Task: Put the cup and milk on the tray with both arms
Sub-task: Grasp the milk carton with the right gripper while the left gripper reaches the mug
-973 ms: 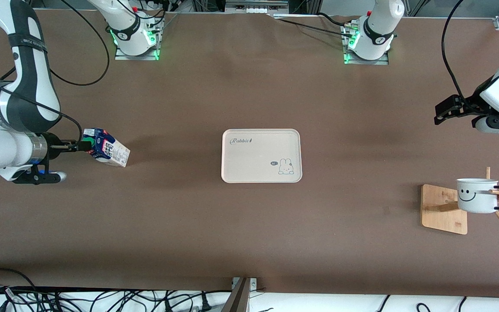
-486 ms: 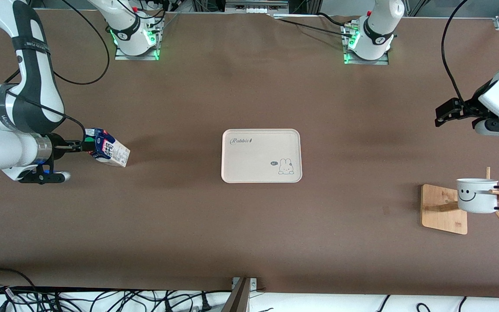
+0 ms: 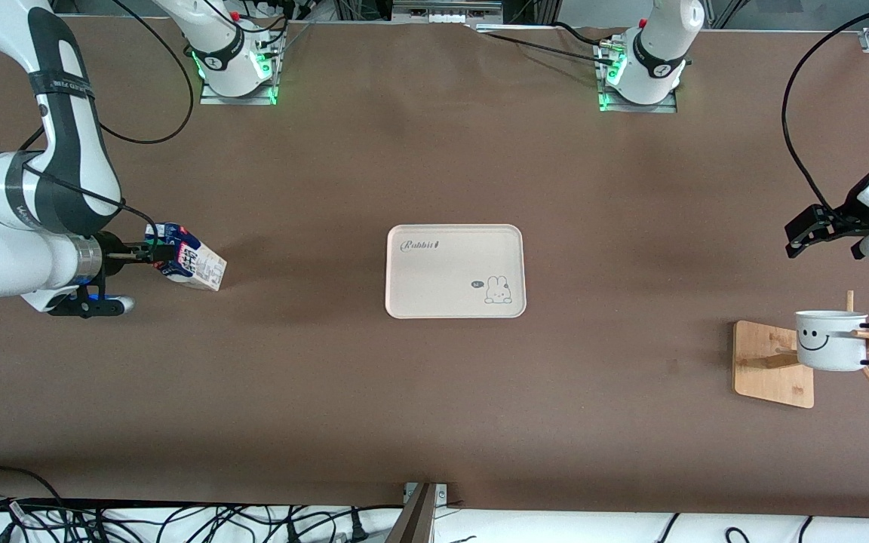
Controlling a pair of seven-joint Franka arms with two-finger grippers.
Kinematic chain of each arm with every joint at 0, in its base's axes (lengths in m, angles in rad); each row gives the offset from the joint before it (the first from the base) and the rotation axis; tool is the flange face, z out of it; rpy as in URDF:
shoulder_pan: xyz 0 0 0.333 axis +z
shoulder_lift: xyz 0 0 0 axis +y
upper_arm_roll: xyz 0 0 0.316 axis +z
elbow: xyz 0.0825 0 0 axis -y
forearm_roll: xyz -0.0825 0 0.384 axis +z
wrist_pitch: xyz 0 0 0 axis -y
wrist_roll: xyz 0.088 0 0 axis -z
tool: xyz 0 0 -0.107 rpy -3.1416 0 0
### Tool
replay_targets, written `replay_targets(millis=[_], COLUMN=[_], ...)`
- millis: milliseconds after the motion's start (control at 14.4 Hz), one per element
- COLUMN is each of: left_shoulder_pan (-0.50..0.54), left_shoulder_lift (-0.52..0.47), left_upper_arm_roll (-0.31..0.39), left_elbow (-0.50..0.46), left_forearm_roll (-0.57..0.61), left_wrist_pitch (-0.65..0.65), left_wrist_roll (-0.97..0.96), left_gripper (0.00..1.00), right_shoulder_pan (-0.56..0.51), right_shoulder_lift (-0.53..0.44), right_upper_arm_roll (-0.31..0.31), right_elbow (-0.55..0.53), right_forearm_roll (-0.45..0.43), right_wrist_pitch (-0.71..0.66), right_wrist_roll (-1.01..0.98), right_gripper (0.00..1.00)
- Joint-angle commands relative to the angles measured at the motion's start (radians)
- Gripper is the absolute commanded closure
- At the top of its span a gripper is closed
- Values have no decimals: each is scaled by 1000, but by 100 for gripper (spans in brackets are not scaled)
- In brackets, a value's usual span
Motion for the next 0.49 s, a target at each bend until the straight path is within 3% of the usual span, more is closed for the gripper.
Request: replay_targets(millis=[0,417], left_shoulder_pan=[2,44], left_shoulder_lift=[-90,-124], left_upper_arm_roll=[-3,-3], left_elbow=[-117,-436], left_forearm_roll=[24,20], left_wrist_pitch=[40,615], left_wrist_roll=[-16,-7], left_gripper=[0,0], right_shoulder_pan=[-1,1], right_shoulder_lift=[-41,-38], right_upper_arm_roll=[0,0], right_elbow=[-73,-84], right_forearm_roll=[16,16], right_wrist_pitch=[39,36], right_wrist_roll=[4,8], right_gripper=[0,0])
